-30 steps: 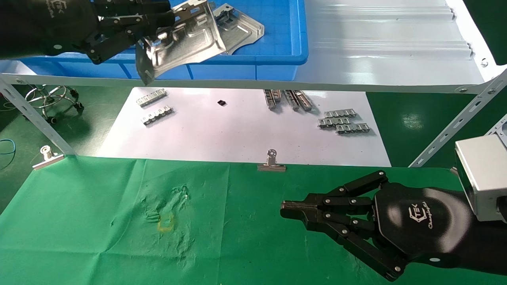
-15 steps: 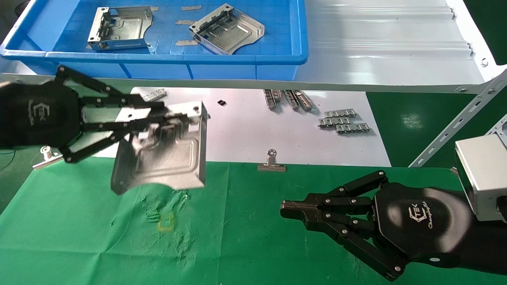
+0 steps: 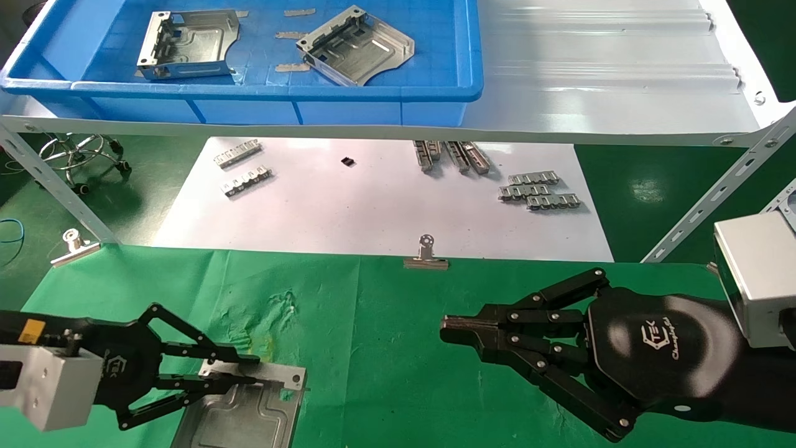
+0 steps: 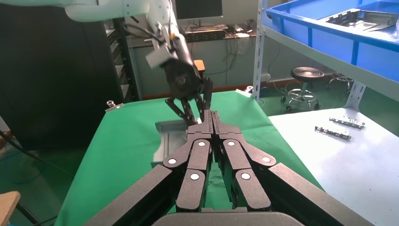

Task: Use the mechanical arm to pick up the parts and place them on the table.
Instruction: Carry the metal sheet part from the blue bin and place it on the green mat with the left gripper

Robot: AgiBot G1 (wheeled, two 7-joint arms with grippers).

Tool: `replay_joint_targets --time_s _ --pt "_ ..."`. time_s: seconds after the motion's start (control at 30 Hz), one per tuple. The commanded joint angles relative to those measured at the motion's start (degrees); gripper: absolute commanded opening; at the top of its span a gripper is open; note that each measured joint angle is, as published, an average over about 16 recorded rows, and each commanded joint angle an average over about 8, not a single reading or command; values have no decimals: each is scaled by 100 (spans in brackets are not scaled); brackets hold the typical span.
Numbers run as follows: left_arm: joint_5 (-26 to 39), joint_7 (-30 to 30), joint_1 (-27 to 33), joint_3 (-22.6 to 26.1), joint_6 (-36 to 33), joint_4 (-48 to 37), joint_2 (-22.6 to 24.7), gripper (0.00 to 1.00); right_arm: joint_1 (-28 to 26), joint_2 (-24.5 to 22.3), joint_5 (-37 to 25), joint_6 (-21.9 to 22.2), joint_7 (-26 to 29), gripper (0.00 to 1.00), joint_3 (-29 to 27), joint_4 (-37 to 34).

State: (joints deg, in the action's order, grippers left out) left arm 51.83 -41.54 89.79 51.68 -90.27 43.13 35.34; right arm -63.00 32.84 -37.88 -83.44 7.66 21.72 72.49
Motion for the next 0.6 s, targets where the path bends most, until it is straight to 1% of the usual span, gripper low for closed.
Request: replay_joint_targets --time_s 0.03,0.33,0.6 --pt "25 -250 -87 170 24 -117 29 0 0 0 0 0 0 0 0 0" --pt "292 -1099 -129 308 287 -1212 473 0 0 0 0 0 0 0 0 0" --pt "370 -1656 -166 296 603 -1973 815 0 0 0 1 0 0 0 1 0"
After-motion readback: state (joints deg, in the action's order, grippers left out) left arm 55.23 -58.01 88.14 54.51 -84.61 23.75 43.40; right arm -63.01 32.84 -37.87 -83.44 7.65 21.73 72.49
